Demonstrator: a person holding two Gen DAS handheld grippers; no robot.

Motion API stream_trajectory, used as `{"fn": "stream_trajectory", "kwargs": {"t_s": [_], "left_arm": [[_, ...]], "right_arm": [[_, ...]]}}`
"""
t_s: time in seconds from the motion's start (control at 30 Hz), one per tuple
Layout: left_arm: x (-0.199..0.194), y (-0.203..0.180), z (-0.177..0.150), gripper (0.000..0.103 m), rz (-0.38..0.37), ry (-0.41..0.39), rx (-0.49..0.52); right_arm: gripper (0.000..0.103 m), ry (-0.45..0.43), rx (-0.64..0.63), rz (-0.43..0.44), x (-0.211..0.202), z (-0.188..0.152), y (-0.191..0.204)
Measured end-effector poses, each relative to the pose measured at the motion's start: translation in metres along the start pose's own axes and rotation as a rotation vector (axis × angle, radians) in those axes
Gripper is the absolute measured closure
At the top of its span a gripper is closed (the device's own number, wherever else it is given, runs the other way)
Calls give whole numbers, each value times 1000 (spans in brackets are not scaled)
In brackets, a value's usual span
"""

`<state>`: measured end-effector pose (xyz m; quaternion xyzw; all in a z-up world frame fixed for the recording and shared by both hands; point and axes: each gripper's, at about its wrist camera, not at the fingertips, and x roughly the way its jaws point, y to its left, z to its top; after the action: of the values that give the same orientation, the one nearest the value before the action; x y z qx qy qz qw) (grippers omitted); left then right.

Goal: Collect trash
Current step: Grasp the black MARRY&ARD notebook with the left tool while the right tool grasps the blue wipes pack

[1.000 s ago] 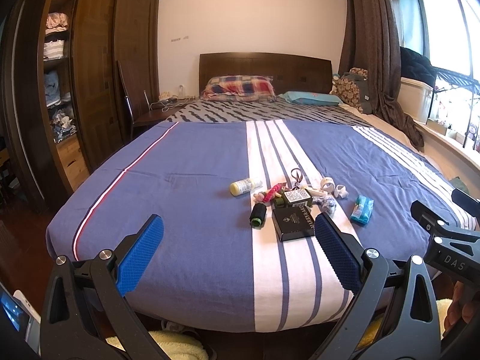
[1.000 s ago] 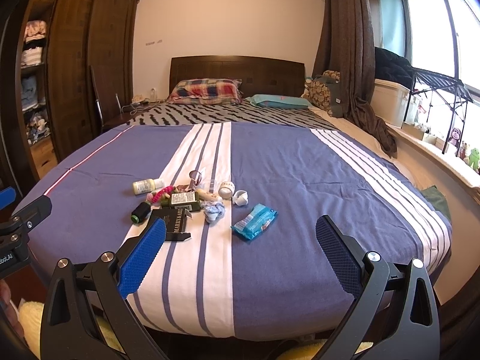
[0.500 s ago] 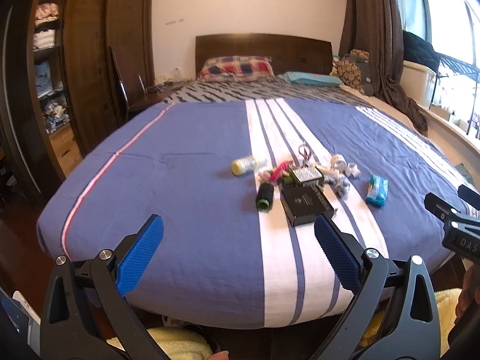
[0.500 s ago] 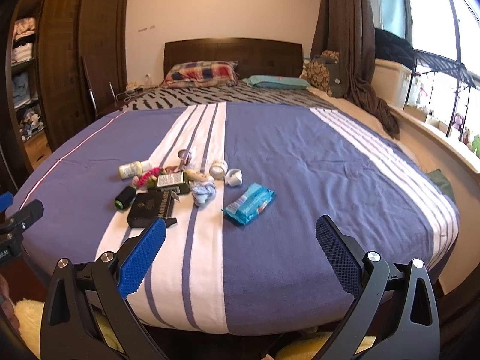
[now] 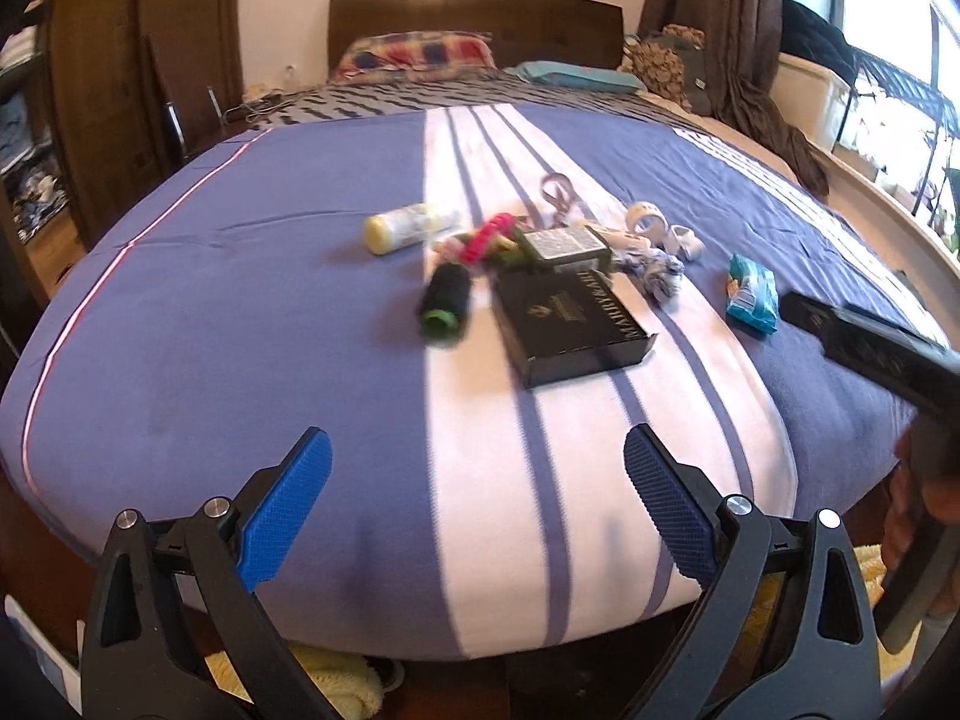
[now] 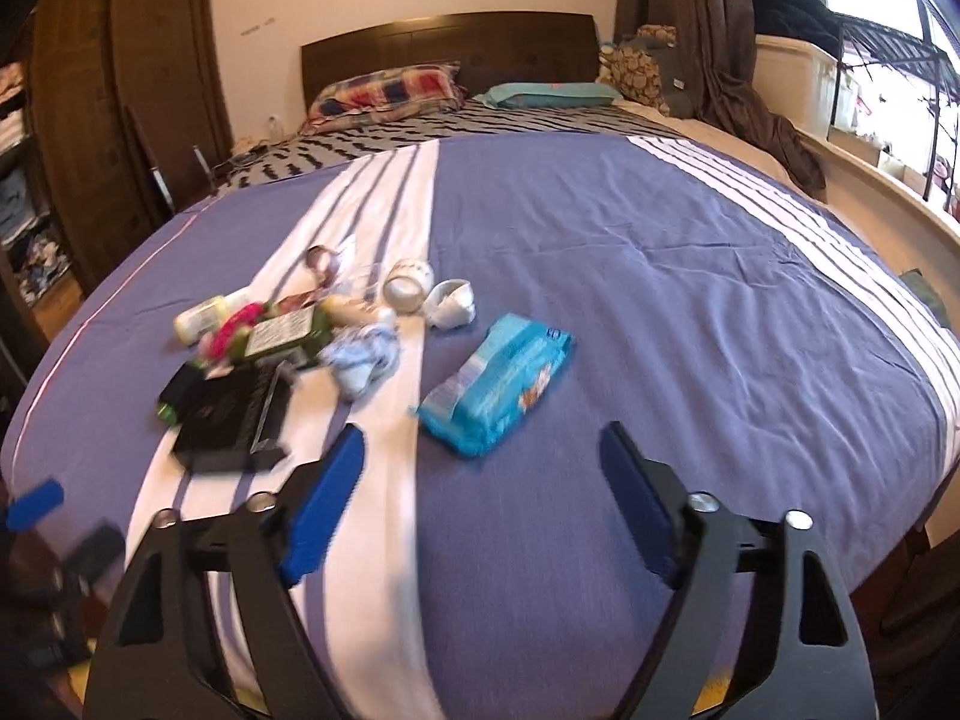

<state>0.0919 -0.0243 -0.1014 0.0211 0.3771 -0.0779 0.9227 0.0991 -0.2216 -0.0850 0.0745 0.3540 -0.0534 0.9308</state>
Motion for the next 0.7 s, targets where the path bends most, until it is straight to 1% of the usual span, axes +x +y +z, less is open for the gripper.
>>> {"fn": "stream_trajectory", "kwargs": {"t_s": [0.03,0.17,0.27,0.43,0.5,0.6,0.63,0.7], "left_arm": [[5,-4,3,10,-7,1,4],[21,-16,13,10,-38,11,7],[33,-24,22,11,-58,20,6],[55,-34,35,11,-71,40,-18],[66,-38,40,11,-68,56,-36],[78,-39,46,12,-29,79,-50],[81,-39,48,15,-27,86,-58],[87,-37,50,19,-28,100,-71]], "right_arm": [[35,8,11,-6,8,5,0],[39,49,31,-27,36,16,2],[46,85,40,-64,54,20,1],[50,111,46,-65,73,25,-2],[52,112,36,-71,77,25,-2],[55,109,31,-64,81,26,-5],[57,106,30,-62,81,26,-6],[59,101,29,-51,81,26,-9]]}}
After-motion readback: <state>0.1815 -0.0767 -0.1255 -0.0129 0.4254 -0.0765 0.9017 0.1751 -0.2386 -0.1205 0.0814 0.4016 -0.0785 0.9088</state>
